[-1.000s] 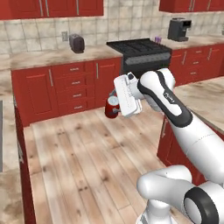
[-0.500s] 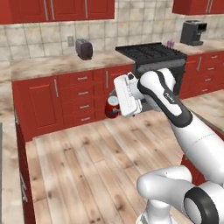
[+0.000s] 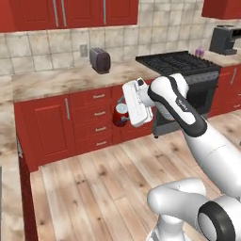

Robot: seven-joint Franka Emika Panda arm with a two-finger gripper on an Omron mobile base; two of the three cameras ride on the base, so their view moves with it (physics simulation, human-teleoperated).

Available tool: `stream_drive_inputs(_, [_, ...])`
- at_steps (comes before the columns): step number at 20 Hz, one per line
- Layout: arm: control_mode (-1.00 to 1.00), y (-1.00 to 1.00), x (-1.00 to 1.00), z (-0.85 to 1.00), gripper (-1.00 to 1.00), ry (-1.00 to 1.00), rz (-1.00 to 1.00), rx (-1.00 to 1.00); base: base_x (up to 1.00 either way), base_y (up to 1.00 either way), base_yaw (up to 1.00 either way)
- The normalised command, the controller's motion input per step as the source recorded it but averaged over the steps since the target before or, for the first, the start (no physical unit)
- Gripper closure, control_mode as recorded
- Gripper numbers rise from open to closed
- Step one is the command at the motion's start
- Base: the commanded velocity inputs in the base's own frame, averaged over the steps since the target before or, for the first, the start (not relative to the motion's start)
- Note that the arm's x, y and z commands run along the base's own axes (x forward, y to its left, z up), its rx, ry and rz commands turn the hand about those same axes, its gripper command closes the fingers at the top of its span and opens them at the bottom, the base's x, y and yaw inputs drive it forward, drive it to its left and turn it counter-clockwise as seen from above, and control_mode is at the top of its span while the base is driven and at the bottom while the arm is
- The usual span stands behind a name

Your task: Four empty soda cans are scattered around the kitchen. Gather all the cans and cluster them next to the stove for recycling.

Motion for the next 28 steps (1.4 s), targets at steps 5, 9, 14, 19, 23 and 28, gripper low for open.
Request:
stream_drive_inputs(5, [1.0, 0.0, 0.0, 0.0, 1.0, 0.0, 0.0, 0.0, 0.94, -0.02, 0.0])
stream_drive_inputs(9, [1.0, 0.0, 0.0, 0.0, 1.0, 0.0, 0.0, 0.0, 0.92, -0.04, 0.0])
stream_drive_inputs(14, [1.0, 0.0, 0.0, 0.0, 1.0, 0.0, 0.0, 0.0, 0.71, -0.18, -0.08])
stream_drive_inputs(19, [1.0, 0.0, 0.0, 0.0, 1.0, 0.0, 0.0, 0.0, 0.62, -0.17, -0.16])
stream_drive_inputs(23, [1.0, 0.0, 0.0, 0.0, 1.0, 0.0, 0.0, 0.0, 0.56, -0.14, -0.19])
stream_drive_inputs(28, [1.0, 0.0, 0.0, 0.0, 1.0, 0.0, 0.0, 0.0, 0.55, -0.14, -0.21])
